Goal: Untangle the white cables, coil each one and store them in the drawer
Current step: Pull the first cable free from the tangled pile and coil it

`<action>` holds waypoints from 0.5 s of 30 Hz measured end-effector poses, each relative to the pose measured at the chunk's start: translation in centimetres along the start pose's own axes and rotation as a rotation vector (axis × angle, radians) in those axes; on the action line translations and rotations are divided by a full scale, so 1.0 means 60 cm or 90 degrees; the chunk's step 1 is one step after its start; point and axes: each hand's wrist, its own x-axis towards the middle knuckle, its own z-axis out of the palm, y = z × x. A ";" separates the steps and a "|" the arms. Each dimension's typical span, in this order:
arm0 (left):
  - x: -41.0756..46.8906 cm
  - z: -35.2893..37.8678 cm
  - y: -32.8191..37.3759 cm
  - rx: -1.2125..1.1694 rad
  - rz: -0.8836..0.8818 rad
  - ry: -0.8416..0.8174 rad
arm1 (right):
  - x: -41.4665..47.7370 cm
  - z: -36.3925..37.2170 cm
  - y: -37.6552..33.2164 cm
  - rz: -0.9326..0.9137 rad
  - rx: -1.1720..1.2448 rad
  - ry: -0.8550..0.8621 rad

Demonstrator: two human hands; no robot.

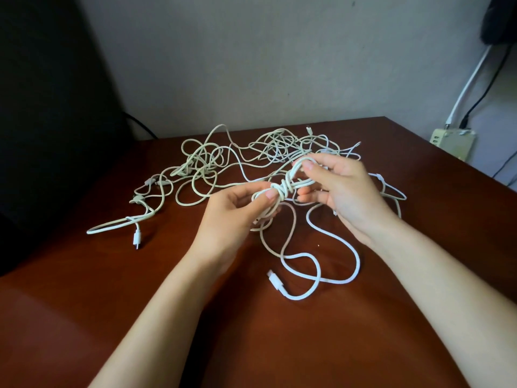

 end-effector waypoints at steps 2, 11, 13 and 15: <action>0.001 0.001 -0.001 -0.008 0.010 0.007 | -0.001 0.002 0.000 0.006 0.008 -0.008; -0.001 0.010 0.001 -0.109 -0.033 0.022 | 0.000 0.008 0.006 0.039 0.070 0.025; -0.001 0.011 0.002 -0.105 -0.031 0.024 | 0.000 0.010 0.008 0.042 0.105 0.032; -0.002 0.010 0.003 -0.092 -0.029 0.032 | -0.001 0.012 0.011 0.042 0.136 0.026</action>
